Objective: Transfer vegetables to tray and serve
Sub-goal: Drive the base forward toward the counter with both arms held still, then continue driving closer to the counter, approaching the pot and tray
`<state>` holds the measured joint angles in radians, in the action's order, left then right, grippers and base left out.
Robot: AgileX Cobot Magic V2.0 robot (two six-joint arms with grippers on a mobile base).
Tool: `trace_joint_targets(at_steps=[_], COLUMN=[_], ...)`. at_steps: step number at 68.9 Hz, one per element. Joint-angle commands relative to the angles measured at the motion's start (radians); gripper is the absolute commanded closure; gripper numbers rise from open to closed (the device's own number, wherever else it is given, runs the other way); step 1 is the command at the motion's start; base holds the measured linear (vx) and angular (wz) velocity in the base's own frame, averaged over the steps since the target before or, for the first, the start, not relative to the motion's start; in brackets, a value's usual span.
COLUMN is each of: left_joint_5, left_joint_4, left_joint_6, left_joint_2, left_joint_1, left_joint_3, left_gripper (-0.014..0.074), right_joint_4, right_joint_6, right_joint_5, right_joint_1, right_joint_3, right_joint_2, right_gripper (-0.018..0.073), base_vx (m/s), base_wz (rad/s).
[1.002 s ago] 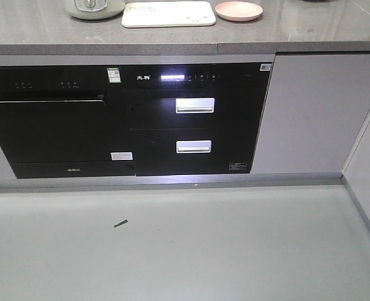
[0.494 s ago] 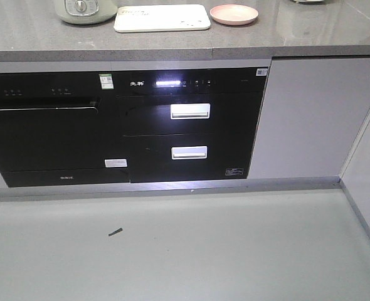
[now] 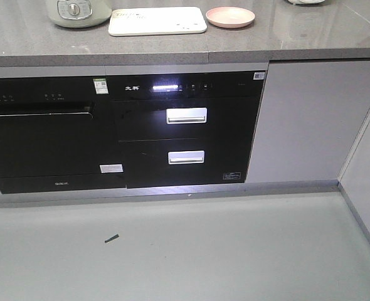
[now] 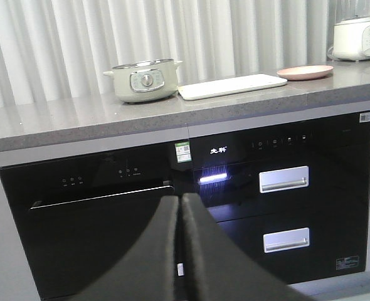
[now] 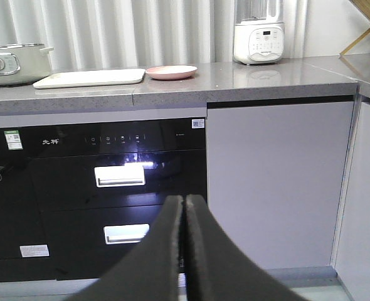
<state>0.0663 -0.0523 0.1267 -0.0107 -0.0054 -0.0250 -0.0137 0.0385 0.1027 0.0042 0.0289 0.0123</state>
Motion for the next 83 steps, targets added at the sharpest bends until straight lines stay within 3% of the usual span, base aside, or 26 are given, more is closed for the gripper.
trace_joint_targets(at_steps=[1,83], left_joint_5=[-0.066,-0.066], left_joint_4=[-0.002,-0.002], left_joint_6=[0.000,0.000], left_joint_2=[-0.016,-0.016], left_joint_1=[0.002,0.002], left_joint_3=[-0.010,-0.010], left_gripper=[0.0603,0.0603], right_joint_4=[0.004,0.004], right_joint_6=[-0.005,-0.005], right_joint_5=[-0.076,-0.076], right_joint_1=[-0.005,-0.005], right_joint_3=[0.007,0.007], right_joint_2=[0.003,0.003], right_gripper=[0.0563,0.0563], base_vx=[0.06,0.05], base_wz=[-0.02,0.00])
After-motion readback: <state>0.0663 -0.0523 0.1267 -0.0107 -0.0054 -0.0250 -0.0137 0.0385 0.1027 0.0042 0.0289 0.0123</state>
